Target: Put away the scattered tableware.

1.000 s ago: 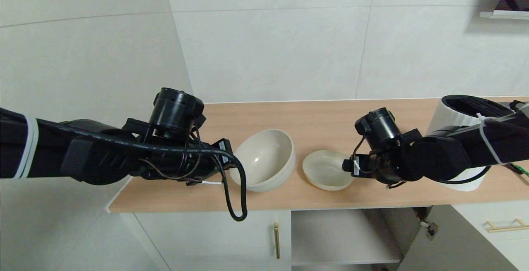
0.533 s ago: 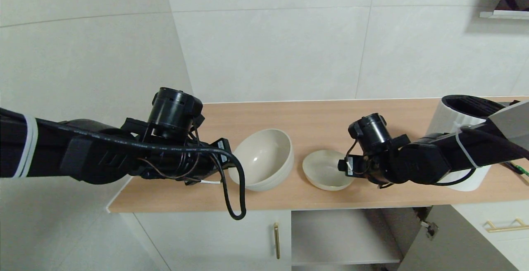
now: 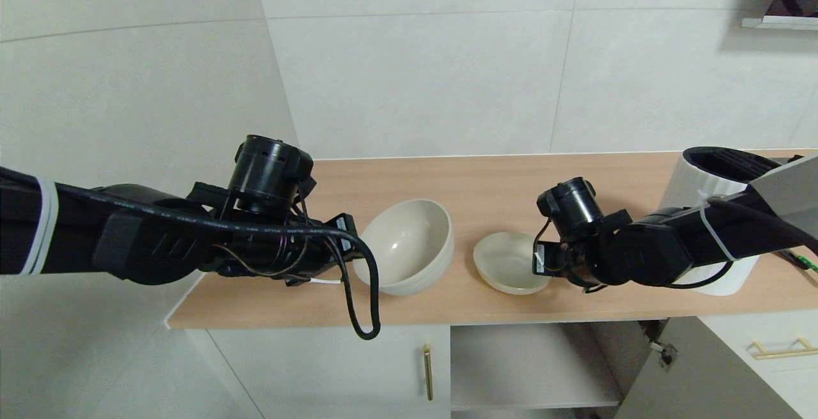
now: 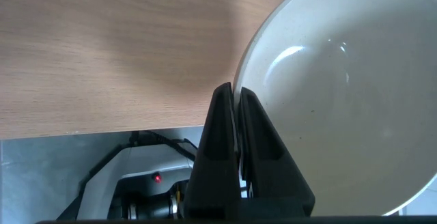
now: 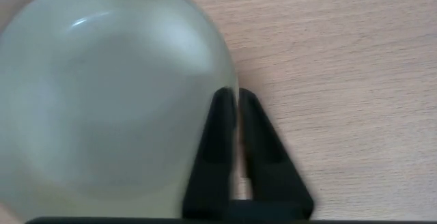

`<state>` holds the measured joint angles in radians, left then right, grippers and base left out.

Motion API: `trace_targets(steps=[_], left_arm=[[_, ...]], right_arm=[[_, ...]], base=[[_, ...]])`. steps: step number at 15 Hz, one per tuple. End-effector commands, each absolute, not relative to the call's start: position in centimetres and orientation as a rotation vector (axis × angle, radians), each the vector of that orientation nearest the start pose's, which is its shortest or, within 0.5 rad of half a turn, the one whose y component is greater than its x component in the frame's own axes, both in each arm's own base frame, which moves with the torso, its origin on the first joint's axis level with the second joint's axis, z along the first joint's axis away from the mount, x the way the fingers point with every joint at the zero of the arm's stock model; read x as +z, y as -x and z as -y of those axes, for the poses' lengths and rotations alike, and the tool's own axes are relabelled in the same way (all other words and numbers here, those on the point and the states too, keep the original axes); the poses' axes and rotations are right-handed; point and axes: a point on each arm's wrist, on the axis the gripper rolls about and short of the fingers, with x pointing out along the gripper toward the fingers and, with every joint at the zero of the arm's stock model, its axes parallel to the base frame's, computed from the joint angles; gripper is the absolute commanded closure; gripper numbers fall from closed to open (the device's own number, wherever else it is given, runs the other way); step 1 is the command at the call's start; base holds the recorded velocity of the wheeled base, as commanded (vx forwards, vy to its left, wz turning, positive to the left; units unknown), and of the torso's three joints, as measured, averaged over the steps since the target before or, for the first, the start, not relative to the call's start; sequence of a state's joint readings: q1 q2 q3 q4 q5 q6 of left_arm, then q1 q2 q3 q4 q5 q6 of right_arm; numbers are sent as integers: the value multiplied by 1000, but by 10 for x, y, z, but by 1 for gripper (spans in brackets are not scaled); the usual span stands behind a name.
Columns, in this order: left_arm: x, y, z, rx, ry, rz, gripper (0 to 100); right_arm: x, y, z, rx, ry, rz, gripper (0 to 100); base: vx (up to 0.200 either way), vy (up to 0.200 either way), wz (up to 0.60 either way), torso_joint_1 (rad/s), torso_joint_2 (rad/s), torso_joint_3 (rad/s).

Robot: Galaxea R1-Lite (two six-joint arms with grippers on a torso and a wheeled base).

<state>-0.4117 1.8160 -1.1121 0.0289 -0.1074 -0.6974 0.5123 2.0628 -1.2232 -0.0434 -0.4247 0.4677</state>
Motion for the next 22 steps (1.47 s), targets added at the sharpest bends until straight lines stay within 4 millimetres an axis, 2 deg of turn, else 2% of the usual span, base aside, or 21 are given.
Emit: trace_targets(steps=[1, 6, 8, 11, 13, 14, 16, 18, 19, 22], left_arm=[[167, -302, 134, -218, 540, -867, 100], [170, -300, 133, -219, 540, -862, 100], [176, -293, 130, -229, 533, -848, 100], [186, -267, 116, -261, 476, -814, 100], [196, -249, 107, -280, 454, -781, 100], [199, -239, 102, -283, 445, -772, 100], [203, -225, 94, -289, 435, -741, 100], [206, -223, 91, -279, 437, -725, 100], [212, -221, 89, -270, 441, -698, 100], [208, -223, 90, -276, 440, -701, 100]], right_arm=[[115, -339, -180, -81, -91, -703, 100], [125, -335, -177, -77, -103, -689, 100], [140, -322, -172, -24, -126, -688, 100], [188, -290, -150, 51, -169, -653, 100], [227, -255, -123, 124, -179, -651, 100], [239, -238, -113, 173, -199, -669, 100], [245, -221, -106, 226, -210, -716, 100], [243, -218, -104, 221, -207, -727, 100], [233, -210, -100, 216, -200, -756, 100], [226, -207, -97, 203, -192, -773, 100]], base=[[0, 0, 0, 0, 0, 0], [0, 0, 0, 0, 0, 0], [0, 0, 0, 0, 0, 0], [0, 0, 0, 0, 0, 0], [0, 0, 0, 0, 0, 0], [0, 0, 0, 0, 0, 0], [0, 0, 0, 0, 0, 0], [0, 0, 0, 0, 0, 0], [0, 0, 0, 0, 0, 0], [0, 0, 0, 0, 0, 0]])
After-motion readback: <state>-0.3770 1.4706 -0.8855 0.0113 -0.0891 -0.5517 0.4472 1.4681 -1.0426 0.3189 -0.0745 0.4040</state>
